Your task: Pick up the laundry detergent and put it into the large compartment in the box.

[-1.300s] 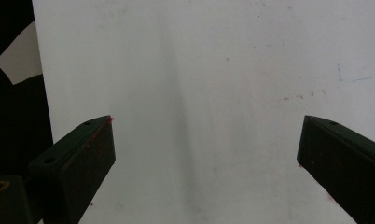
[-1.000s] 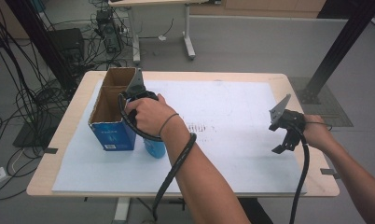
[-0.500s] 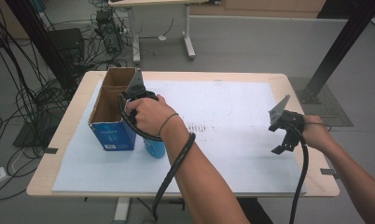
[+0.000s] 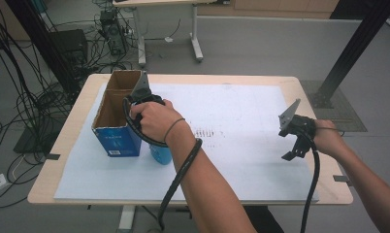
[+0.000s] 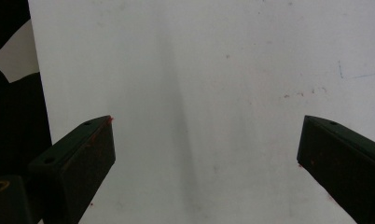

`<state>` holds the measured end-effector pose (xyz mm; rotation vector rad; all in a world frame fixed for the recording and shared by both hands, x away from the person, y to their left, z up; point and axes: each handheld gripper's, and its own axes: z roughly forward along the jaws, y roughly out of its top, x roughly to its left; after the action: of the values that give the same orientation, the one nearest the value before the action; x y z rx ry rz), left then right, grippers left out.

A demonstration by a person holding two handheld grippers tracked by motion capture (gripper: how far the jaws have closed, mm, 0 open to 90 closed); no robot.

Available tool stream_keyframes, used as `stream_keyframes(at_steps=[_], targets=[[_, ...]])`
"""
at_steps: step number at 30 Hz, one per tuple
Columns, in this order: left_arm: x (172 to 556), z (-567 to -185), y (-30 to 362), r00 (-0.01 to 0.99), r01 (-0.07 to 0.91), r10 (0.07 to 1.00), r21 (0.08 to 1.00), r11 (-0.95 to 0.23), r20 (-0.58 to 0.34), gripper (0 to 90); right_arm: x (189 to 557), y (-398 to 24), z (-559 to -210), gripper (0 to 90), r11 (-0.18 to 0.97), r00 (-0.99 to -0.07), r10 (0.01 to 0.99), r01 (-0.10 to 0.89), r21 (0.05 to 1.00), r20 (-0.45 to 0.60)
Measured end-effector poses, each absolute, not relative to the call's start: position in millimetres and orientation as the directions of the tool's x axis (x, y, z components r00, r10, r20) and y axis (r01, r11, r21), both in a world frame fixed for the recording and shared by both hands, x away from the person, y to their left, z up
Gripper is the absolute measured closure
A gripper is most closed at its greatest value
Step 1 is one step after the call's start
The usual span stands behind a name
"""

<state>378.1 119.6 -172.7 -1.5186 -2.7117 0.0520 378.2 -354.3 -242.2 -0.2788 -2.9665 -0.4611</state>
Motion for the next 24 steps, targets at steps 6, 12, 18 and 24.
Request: stream_keyframes(at_steps=[6, 12, 18, 24], targets=[[377.0, -172.6, 121.6, -0.521, 0.852, 0.853, -0.046, 0.521, 0.007, 35.3, 376.6, -350.8, -240.6, 4.2, 0.938, -0.971, 0.179, 0.216, 0.272, 0.156], [376.1, -172.4, 123.3, -0.52, 0.854, 0.854, -0.046, 0.519, 0.001, 35.3, 375.6, -349.1, -239.3, 4.2, 0.938, -0.972, 0.177, 0.215, 0.272, 0.156], [375.9, -172.5, 123.1, -0.512, 0.858, 0.859, -0.047, 0.512, 0.002, 35.3, 374.2, -348.1, -239.0, 4.2, 0.938, -0.971, 0.184, 0.22, 0.267, 0.154], [376.0, -172.5, 121.7, -0.511, 0.859, 0.86, -0.046, 0.51, 0.003, 35.4, 373.8, -346.6, -237.9, 4.2, 0.939, -0.971, 0.183, 0.218, 0.264, 0.152]])
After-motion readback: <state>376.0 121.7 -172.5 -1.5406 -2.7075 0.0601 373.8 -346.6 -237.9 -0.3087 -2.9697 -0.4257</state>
